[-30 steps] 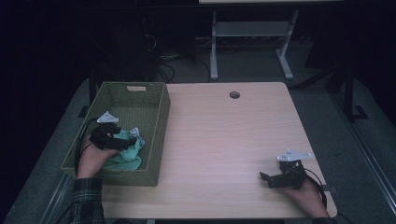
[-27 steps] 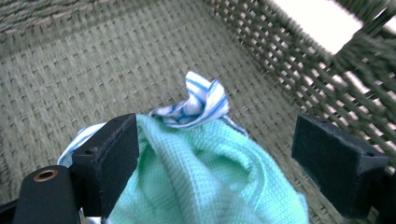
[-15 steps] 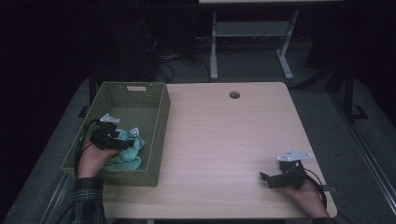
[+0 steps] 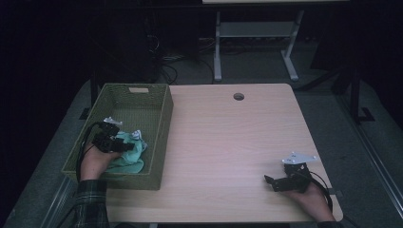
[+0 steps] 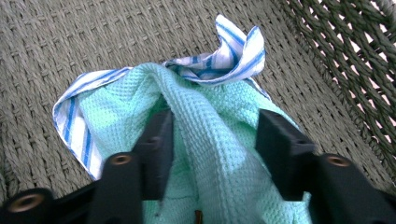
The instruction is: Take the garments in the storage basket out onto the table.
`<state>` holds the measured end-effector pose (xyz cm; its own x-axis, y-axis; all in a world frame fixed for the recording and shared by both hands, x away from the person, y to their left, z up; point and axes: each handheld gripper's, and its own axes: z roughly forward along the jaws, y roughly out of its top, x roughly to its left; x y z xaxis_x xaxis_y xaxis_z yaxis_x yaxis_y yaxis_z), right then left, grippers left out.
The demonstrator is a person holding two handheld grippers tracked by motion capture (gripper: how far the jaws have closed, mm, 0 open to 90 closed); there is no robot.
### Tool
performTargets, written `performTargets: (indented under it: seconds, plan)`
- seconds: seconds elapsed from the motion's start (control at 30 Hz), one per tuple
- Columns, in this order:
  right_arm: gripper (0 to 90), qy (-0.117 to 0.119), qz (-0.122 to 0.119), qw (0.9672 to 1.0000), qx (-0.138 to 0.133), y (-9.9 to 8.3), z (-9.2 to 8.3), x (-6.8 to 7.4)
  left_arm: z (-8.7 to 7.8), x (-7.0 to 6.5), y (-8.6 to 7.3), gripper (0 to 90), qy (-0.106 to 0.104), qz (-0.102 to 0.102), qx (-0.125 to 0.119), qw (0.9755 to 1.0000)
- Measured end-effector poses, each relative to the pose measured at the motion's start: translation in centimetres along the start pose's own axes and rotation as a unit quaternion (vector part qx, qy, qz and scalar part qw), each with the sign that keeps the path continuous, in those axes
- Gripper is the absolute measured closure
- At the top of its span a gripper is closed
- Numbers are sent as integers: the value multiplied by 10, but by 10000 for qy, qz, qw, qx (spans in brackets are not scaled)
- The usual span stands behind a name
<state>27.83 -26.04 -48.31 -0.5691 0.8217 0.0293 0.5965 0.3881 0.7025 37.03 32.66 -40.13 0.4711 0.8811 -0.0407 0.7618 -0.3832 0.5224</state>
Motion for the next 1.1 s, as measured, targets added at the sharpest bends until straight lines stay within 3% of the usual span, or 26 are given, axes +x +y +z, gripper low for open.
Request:
performTargets:
  seconds: [0.13,0.23,0.33,0.8,1.1]
  plan:
    - [19,1,-1,10000,-1,0,0,0,1,0,1,608,51,34,76,10000]
    - [19,2,-1,10000,0,0,0,0,2,-1,1,756,51,52,144,9999]
    - [19,2,-1,10000,-1,0,0,0,2,-2,2,806,88,56,142,9998]
    - [19,2,-5,10000,-3,0,0,0,-17,-3,8,834,-183,54,-532,9984]
    - [19,-3,1,10000,-1,0,0,0,-32,-7,15,836,-376,112,-963,9946]
